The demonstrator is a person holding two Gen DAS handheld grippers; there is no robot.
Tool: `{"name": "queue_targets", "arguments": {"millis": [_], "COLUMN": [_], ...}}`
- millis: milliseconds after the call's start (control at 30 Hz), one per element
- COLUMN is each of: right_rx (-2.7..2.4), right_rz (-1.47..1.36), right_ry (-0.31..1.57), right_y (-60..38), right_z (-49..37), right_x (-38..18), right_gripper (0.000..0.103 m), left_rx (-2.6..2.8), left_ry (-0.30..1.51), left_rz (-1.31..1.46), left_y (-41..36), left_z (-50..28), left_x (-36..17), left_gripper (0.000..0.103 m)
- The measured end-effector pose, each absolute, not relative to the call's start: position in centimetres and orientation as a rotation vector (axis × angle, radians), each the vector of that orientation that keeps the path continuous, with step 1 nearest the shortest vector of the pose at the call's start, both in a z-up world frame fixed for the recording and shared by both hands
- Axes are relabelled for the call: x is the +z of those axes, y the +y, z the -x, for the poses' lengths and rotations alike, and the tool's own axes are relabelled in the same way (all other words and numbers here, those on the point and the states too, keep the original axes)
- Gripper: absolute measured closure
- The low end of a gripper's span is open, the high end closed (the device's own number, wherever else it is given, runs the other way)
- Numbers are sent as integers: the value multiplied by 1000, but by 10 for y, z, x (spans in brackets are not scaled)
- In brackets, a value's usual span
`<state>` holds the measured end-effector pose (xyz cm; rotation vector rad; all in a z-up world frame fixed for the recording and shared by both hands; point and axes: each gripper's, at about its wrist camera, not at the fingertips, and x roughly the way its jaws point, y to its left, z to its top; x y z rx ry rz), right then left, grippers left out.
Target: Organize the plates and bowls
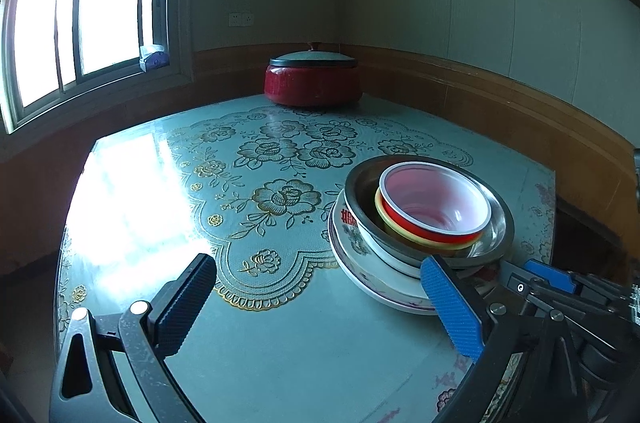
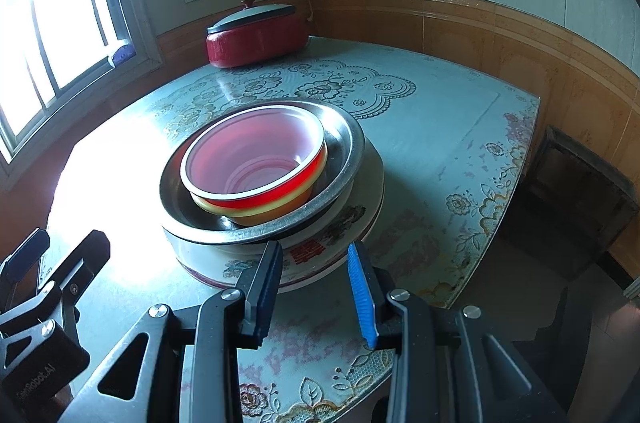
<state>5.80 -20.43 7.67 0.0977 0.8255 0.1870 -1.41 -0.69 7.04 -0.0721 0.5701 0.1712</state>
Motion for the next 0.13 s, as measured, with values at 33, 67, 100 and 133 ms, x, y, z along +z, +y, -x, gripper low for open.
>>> {"name": "queue_targets", "arguments": {"millis": [33,67,100,133], "right_rx": [187,187,188,189], "right_rz": [-99,-100,-100,-98], "right_ry": [827,828,827,825], "right_y": [-204,-205,-205,-206], "right_z": [-58,-59,-59,-59], "right_x": [76,76,76,76], "right_gripper": [70,70,70,70], "left_rx": [177,181,187,188], "left_ry": [574,577,582,589], "left_rz": [75,77,79,81], "left_y": [-6,-5,-4,-3], "left_z": [13,13,12,11], "left_x": [70,69,68,68], "left_gripper": [2,2,2,2]}}
